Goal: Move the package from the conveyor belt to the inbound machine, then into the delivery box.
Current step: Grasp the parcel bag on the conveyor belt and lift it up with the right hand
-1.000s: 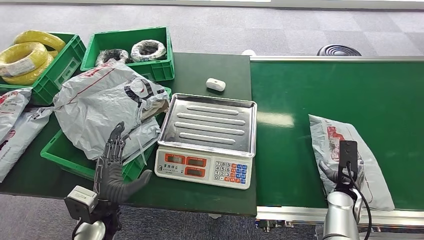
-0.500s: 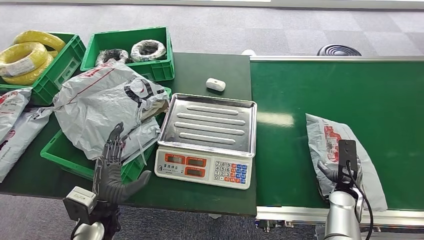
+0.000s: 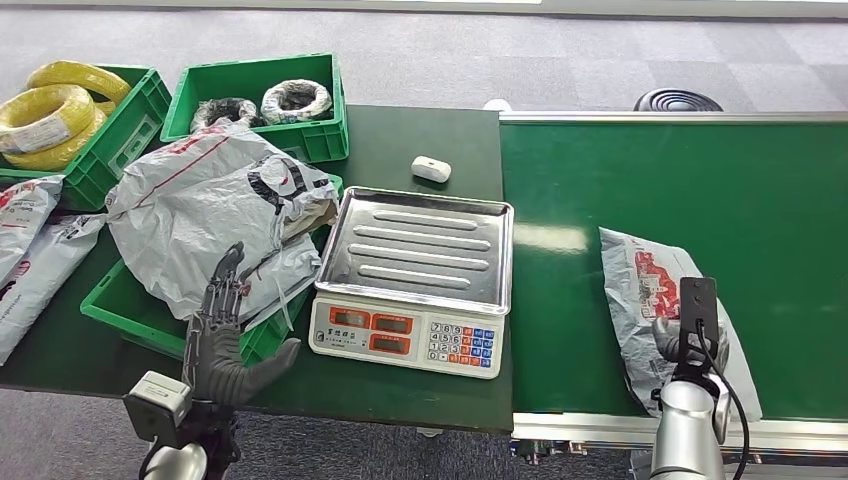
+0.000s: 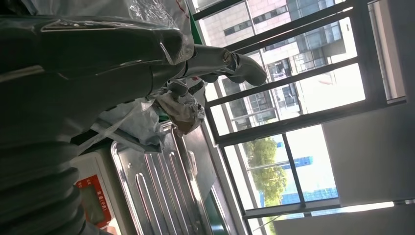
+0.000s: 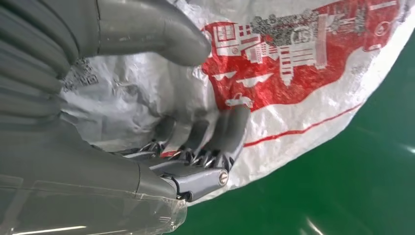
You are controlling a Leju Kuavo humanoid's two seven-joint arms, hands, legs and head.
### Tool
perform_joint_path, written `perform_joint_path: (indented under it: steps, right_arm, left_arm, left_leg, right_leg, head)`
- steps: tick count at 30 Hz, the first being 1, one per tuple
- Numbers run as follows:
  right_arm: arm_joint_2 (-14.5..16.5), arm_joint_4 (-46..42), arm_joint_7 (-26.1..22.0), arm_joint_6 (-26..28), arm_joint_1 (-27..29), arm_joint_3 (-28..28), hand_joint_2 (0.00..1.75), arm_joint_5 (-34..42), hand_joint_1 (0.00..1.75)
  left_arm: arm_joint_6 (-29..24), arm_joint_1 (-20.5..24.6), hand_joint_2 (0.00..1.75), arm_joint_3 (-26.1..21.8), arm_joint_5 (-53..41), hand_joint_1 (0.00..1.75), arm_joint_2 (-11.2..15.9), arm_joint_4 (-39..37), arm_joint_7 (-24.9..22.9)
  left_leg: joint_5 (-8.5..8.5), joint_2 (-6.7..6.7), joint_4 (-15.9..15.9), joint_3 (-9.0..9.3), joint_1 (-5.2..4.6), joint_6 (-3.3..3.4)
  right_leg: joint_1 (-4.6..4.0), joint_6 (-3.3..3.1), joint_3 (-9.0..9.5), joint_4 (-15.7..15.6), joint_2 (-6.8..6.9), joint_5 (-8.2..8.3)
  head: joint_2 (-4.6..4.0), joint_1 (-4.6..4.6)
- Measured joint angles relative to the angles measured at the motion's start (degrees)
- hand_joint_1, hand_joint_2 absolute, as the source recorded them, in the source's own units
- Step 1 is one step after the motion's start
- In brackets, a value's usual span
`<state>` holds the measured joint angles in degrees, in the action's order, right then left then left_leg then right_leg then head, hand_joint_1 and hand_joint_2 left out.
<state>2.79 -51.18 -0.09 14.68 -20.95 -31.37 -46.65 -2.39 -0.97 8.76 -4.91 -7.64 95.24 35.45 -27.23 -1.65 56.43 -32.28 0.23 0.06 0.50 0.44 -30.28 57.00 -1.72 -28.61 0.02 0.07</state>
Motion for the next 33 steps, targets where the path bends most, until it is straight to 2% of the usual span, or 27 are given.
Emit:
perform_joint_path:
  steps: [15,16,19,20,28,33]
  right_arm:
    - [0.78,-1.45,-2.11,1.59,-0.05,1.08,1.75,0.29,1.73]
    - [0.79,-1.45,-2.12,1.60,-0.05,1.11,1.75,0.32,1.37]
    - [0.80,-1.50,-2.20,1.69,-0.02,1.25,1.75,0.43,0.07]
    - [0.82,-1.60,-2.21,1.81,0.01,1.31,1.75,0.48,0.00]
    - [1.37,-3.30,-2.52,1.54,0.90,1.48,1.75,1.23,0.00]
    - [3.91,-5.78,-4.07,-1.04,2.59,3.00,1.75,2.92,0.00]
  left_arm:
    - [-1.10,-1.23,1.75,-0.26,0.59,0.00,0.41,0.08,1.61]
    - [-1.16,-1.25,1.75,-0.27,0.60,0.00,0.44,0.08,1.61]
    - [-1.27,-1.42,1.75,-0.28,0.62,0.00,0.49,0.08,1.64]
    - [-1.31,-1.52,1.75,-0.28,0.62,0.00,0.50,0.08,1.65]
    - [-0.76,-1.91,1.75,-0.37,0.18,0.00,0.19,0.73,0.97]
    - [0.24,-1.93,1.75,-0.64,-0.67,0.00,-0.60,1.76,0.24]
  left_leg:
    - [0.00,-0.01,0.00,-0.01,0.00,0.00]
    - [0.00,-0.01,0.00,-0.01,0.00,0.00]
    - [0.00,-0.01,0.00,0.00,0.00,0.00]
    - [0.00,-0.01,0.00,0.00,0.00,0.00]
    - [0.00,0.00,0.00,0.00,0.00,0.00]
    - [0.00,0.01,0.00,0.00,0.01,0.00]
  right_leg:
    - [0.00,0.00,0.00,0.00,0.00,0.00]
    - [0.00,0.00,0.00,0.00,0.00,0.00]
    - [0.00,0.00,0.00,0.00,0.00,0.00]
    - [0.00,0.00,0.00,0.00,0.00,0.00]
    - [0.00,0.00,0.00,0.00,0.00,0.00]
    - [-0.01,0.00,0.00,0.00,0.00,0.00]
  head:
    - [-0.01,-0.01]
    - [-0.01,-0.01]
    - [0.00,-0.01]
    - [-0.01,-0.01]
    - [0.00,0.00]
    - [0.00,0.00]
